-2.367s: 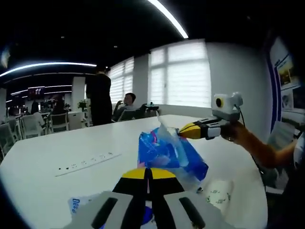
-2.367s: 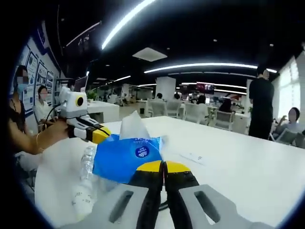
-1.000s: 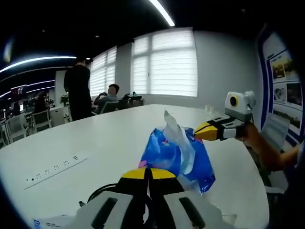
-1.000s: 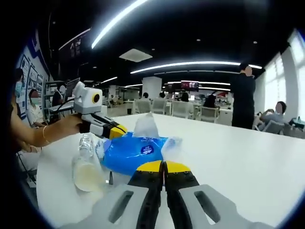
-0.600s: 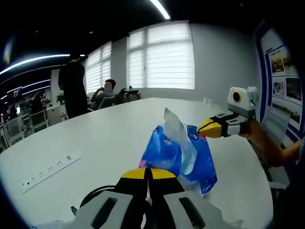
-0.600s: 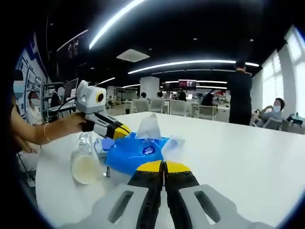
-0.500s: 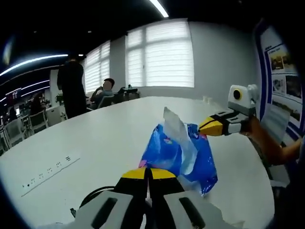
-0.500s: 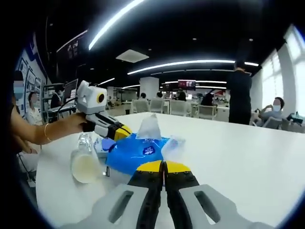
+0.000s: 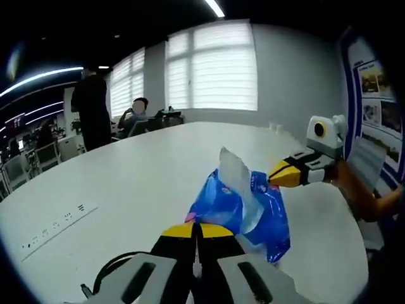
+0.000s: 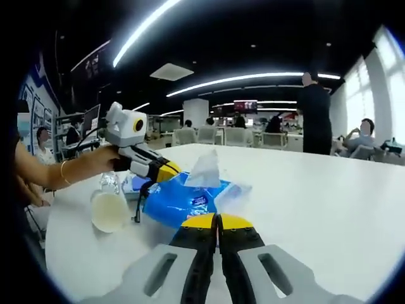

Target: Arrange the tabletop items into an orderly group along one side of the table until the central work area is clear of visible clutter.

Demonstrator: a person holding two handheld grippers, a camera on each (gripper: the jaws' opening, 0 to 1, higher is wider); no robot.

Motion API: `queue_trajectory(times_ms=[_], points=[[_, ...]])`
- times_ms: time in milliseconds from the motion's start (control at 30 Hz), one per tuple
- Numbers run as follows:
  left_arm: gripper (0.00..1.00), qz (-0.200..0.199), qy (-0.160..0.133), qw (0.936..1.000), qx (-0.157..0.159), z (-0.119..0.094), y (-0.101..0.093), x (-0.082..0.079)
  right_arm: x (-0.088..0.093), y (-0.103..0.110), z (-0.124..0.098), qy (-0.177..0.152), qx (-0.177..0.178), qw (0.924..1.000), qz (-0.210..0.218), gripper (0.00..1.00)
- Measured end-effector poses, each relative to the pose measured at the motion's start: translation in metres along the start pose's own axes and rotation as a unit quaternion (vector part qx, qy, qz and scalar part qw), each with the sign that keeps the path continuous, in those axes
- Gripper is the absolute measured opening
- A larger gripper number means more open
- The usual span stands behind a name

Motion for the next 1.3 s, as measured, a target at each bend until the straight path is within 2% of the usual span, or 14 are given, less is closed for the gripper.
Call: queue_trajectory(times_ms=[200,800,1000,1300], points=[[0.0,-0.009,0.004,0.9999,-0.003,0.004,0.006,0.005,0.01,0.002,0.006,0.003,-0.011,0.9999,0.008,0.0],[0.0,-0.016,0.018,0.9996,-0.012,0.01,0.014,0.016,0.023,0.0,0.016,0.008,-0.017,0.9994,0.028,0.0],[0.0,-0.005,0.031,0.9993,-0.018,0.012,0.014,0.021,0.024,0.004,0.02,0.015,-0.018,0.9994,0.026,0.0],[0.0,-0.017,0.026,0.9993,-0.022,0.011,0.017,0.022,0.025,0.0,0.02,0.013,-0.013,0.9993,0.032,0.0]])
Point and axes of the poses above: the point that each gripper's makers call its tool centre point, and the gripper's own axes: z roughly forward along the fingers, y roughly to its left, x roughly out of its underside, the point moved 8 cm from there along -z, roughly backward along the fingers, and after that the axes turned 6 degrees about x, right-handed, at the moved point
